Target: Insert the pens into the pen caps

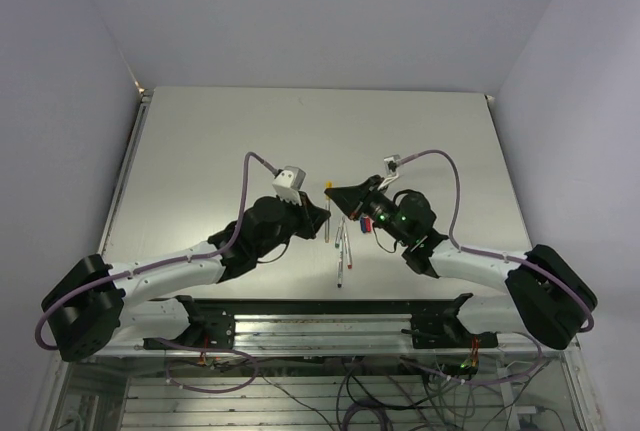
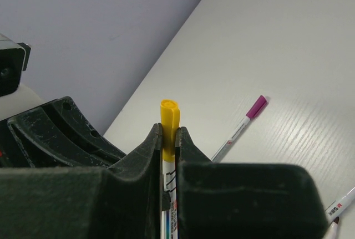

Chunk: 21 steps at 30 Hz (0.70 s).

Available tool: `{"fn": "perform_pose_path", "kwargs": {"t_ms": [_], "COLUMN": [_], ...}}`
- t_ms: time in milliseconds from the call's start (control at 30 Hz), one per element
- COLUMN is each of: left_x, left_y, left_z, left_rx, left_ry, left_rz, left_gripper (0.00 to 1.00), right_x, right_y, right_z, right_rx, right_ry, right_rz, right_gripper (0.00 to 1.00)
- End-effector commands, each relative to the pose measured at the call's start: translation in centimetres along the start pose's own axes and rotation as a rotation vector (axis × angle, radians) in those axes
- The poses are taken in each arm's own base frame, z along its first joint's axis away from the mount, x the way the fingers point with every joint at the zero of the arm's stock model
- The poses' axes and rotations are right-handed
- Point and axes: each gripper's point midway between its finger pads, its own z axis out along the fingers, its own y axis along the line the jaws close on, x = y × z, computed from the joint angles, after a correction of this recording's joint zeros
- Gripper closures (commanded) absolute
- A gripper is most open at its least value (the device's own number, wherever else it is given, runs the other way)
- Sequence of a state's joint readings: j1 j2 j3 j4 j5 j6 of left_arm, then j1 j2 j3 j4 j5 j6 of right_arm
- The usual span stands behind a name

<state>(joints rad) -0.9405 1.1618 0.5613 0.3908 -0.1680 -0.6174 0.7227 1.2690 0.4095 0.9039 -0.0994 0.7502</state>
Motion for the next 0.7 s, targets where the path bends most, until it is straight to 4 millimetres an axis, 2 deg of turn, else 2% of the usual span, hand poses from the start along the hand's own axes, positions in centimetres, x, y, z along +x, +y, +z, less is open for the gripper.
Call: {"fn": "perform_pose_path", "kwargs": {"t_ms": [0,233,367,400,500,667], "left_x": [-9.4,-9.2,-8.0,-7.6,-5.8,-1.9], "left_y": [-3.0,-2.0,-1.3,-1.1,-0.1,2.1], "left_z": [-0.5,-0.7,-0.6,-0.6,-0.4,-0.2], "left_rx": [0.098,0.069,0.042,0.033,0.009,-0.044], "left_ry": [-0.308,-0.301,-0.257,-0.244,-0.194,-0.091], "left_rz": [-0.041,-0.039,-0.036,-0.035,-0.037,-0.037], "left_gripper": [0.93,0.93,0.93,0.93,0.93,0.93], "right_x": [9.2,10.0,8.9,8.5,6.3,1.3], "right_y": [-1.7,-1.5,-1.5,-1.6,-1.4,-0.4], "right_z": [-2.3,-1.8,-1.2,-1.0,-0.4,0.2], "right_rx": [0.051,0.057,0.081,0.093,0.129,0.178], "right_ry": [0.339,0.365,0.328,0.315,0.255,0.113], "right_rz": [0.004,-0.017,-0.033,-0.040,-0.072,-0.132], "right_gripper": [1.00,1.00,1.00,1.00,0.82,0.72]}}
